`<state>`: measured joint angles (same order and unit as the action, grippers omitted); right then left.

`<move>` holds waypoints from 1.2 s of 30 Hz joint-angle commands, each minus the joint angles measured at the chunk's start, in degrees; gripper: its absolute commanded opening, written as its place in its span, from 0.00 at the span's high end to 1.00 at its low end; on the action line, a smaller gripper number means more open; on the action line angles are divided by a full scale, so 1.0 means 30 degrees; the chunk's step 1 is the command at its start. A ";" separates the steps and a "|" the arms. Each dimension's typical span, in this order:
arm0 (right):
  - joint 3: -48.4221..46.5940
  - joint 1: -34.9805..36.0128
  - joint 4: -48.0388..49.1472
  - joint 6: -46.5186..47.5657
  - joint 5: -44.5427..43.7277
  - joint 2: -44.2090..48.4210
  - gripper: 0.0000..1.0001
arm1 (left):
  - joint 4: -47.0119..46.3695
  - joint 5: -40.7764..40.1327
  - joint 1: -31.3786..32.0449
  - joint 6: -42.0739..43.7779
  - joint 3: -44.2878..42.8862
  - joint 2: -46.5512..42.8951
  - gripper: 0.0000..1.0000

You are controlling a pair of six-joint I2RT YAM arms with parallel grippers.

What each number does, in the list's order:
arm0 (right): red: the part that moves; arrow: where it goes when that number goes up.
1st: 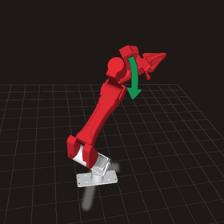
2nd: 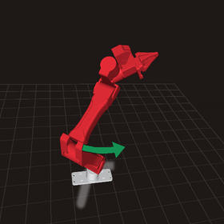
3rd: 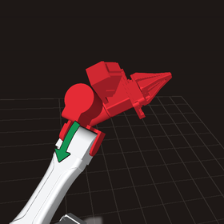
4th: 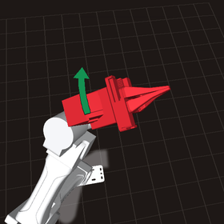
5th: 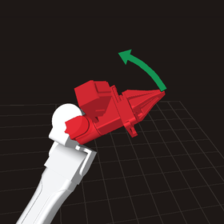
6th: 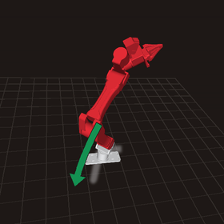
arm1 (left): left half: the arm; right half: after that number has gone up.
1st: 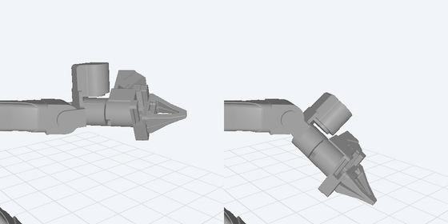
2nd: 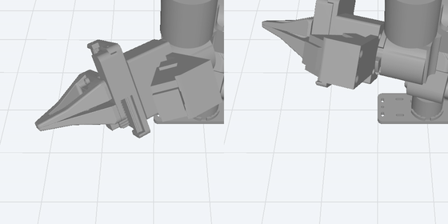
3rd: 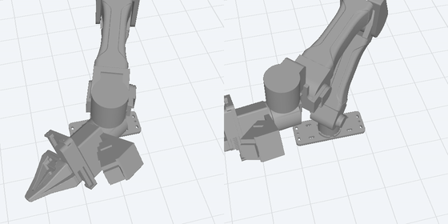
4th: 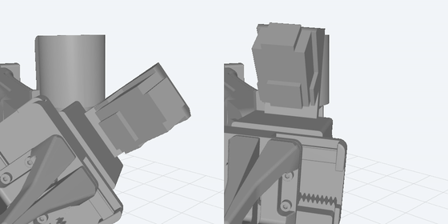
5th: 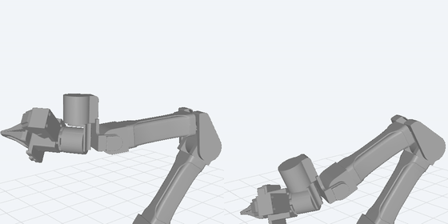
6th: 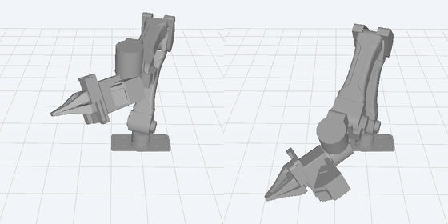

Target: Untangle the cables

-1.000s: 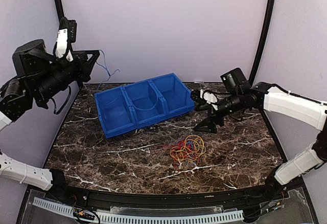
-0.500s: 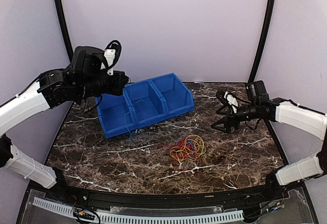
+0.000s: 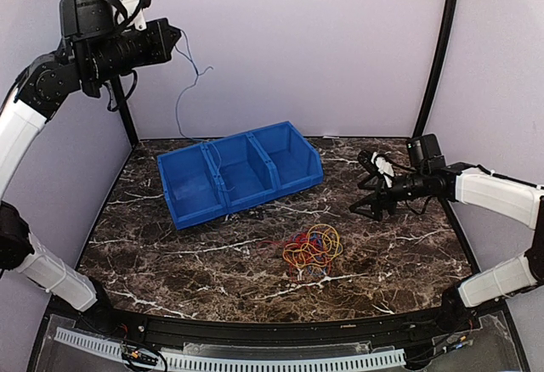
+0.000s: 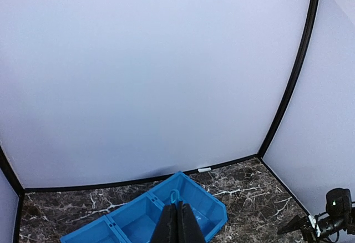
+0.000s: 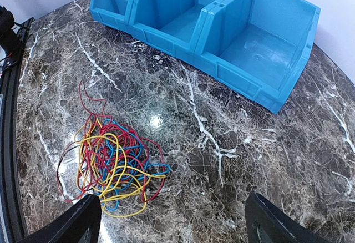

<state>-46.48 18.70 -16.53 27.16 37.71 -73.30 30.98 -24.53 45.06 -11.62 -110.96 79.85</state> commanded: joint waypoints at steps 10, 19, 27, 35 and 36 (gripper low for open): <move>0.0346 -0.0022 0.0563 0.0460 0.0177 0.0180 0.09 | 0.0492 -0.0804 -0.2546 0.2367 -0.0804 0.1599 1.00; 0.0049 -0.0022 0.0063 0.0665 0.0392 -0.0440 0.10 | 0.0030 -0.0489 -0.3779 0.2862 -0.0934 0.0907 1.00; 0.0083 -0.0022 0.0015 0.0840 0.0380 -0.0484 0.10 | -0.0624 -0.1267 -0.3825 0.3732 -0.2449 0.0325 1.00; 0.0083 -0.0022 -0.0024 0.0879 0.0436 -0.0607 0.10 | -0.0975 -0.2205 -0.3828 0.3318 -0.0020 -0.0323 1.00; 0.0101 -0.0022 -0.0040 0.0901 0.0436 -0.0626 0.10 | -0.1258 -0.2331 -0.3843 0.3309 0.0510 -0.0448 1.00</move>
<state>-45.93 18.70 -16.88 29.50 37.93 -74.81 29.28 -29.23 33.89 -1.56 -113.86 79.77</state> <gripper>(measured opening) 0.899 0.009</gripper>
